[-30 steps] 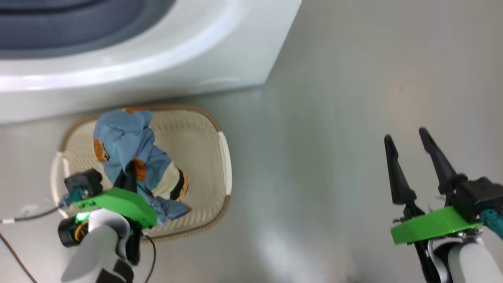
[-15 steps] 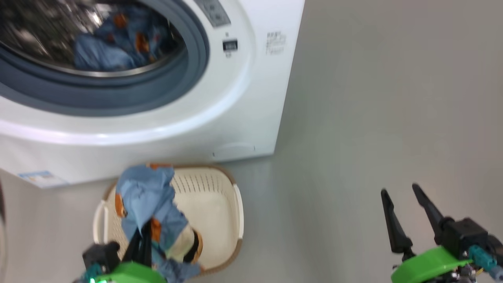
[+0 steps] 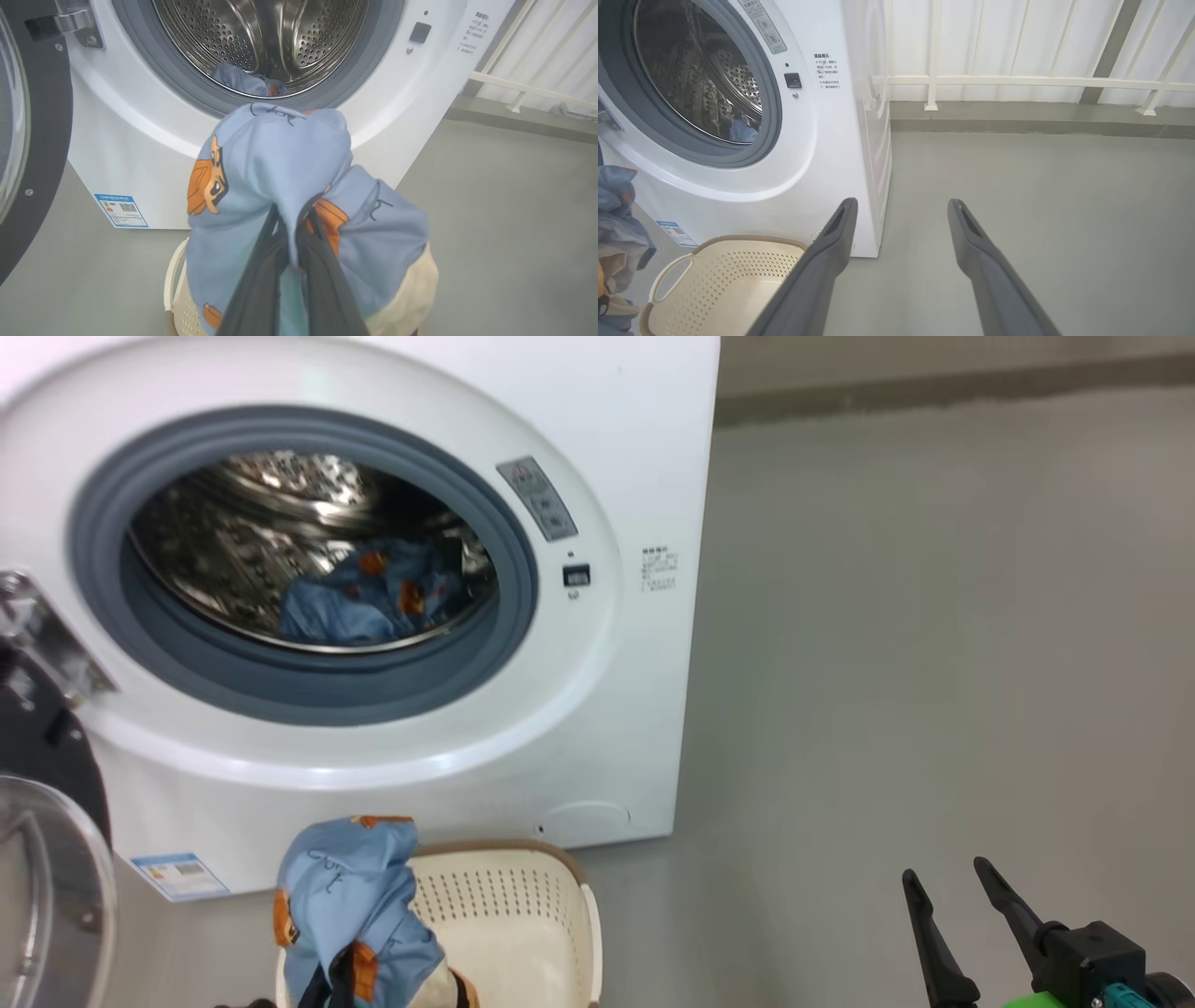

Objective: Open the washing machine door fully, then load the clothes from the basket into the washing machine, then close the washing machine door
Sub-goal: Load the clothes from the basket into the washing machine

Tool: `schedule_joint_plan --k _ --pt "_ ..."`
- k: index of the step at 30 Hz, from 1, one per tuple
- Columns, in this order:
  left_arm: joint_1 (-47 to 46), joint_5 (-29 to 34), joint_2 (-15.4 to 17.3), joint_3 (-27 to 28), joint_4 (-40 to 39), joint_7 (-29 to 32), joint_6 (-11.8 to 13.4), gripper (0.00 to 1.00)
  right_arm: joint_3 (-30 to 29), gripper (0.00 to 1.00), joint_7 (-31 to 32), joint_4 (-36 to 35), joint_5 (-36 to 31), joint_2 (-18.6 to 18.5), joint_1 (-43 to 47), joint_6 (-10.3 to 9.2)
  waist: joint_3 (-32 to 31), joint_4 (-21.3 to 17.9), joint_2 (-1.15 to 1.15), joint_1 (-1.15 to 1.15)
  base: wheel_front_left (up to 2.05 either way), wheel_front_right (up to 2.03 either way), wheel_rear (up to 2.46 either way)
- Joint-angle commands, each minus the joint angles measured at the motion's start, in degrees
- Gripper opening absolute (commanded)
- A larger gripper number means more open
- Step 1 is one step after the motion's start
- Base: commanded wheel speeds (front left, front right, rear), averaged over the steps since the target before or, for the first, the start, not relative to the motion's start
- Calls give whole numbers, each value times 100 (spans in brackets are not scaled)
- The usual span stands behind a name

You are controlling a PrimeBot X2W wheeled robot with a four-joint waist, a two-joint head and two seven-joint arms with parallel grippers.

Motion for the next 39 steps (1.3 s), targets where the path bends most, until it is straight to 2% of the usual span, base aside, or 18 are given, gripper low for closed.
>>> schedule_joint_plan --k 1,15,39 --pt "-10 25 143 173 -319 52 74 0 141 100 9 -192 -54 -65 -76 25 -246 84 0 1 0 0 0" --pt "148 -3 237 124 -688 264 183 0 165 100 33 -227 -35 -57 -65 25 -272 78 0 1 0 0 0" --pt "-263 -60 168 1 -323 179 178 0 205 100 56 -255 -36 -54 -184 25 -65 85 0 1 0 0 0"
